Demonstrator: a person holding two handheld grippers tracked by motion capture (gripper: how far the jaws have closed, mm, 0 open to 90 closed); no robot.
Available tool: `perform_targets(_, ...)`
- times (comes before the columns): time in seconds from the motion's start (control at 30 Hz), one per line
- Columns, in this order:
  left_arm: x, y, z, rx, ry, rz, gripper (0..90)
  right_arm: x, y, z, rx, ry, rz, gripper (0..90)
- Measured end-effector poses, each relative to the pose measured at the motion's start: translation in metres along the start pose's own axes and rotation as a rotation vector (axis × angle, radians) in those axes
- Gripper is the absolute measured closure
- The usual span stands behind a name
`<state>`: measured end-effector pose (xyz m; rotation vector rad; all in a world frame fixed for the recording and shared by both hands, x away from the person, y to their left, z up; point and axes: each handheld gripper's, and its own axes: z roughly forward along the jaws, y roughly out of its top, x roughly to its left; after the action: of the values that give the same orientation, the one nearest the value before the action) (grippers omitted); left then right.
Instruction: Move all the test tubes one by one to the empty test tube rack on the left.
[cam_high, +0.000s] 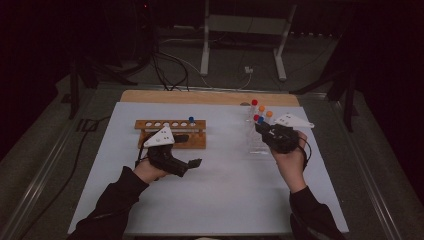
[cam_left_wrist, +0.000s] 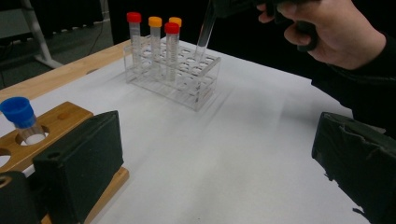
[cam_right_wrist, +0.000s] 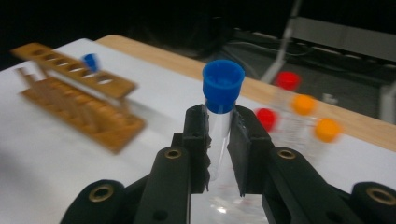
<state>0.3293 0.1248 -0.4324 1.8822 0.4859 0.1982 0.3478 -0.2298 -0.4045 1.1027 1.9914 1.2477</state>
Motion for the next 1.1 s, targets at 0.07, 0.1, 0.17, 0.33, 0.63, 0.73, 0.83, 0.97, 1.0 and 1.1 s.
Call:
perform_targets(0.07, -0.001, 0.001, 0.000, -0.001, -0.005, 0.002, 2.8, 0.016, -0.003, 0.005, 0.017, 0.049, -0.023, 76.6)
perform_targets(0.1, -0.002, 0.002, 0.000, -0.002, -0.008, 0.006, 2.8, 0.021, -0.004, 0.008, 0.025, 0.069, -0.029, 76.6)
perform_targets(0.17, -0.003, 0.003, -0.001, -0.007, -0.014, 0.002, 2.9, 0.031, -0.007, 0.012, 0.041, 0.101, -0.046, 76.6)
perform_targets(0.33, -0.007, 0.005, -0.001, -0.009, -0.024, 0.004, 3.5, 0.054, -0.013, 0.020, 0.065, 0.182, -0.084, 76.6)
perform_targets(0.63, -0.013, 0.008, 0.002, -0.015, -0.034, 0.008, 10.9, 0.084, -0.023, 0.030, 0.109, 0.283, -0.148, 76.6)
perform_targets(0.73, -0.015, 0.009, 0.004, -0.021, -0.027, 0.016, 17.3, 0.095, -0.024, 0.032, 0.117, 0.316, -0.164, 76.7)
perform_targets(0.83, -0.018, 0.010, 0.008, -0.016, -0.022, 0.019, 25.8, 0.102, -0.025, 0.032, 0.123, 0.338, -0.174, 76.7)
perform_targets(0.97, -0.020, 0.010, 0.014, 0.004, -0.005, 0.029, 37.0, 0.109, -0.026, 0.033, 0.127, 0.356, -0.178, 76.7)
perform_targets(1.0, -0.021, 0.010, 0.018, 0.018, 0.009, 0.038, 40.0, 0.109, -0.026, 0.033, 0.127, 0.360, -0.178, 76.6)
perform_targets(1.1, -0.022, 0.009, 0.021, 0.025, 0.013, 0.045, 46.9, 0.111, -0.025, 0.032, 0.125, 0.365, -0.183, 76.6)
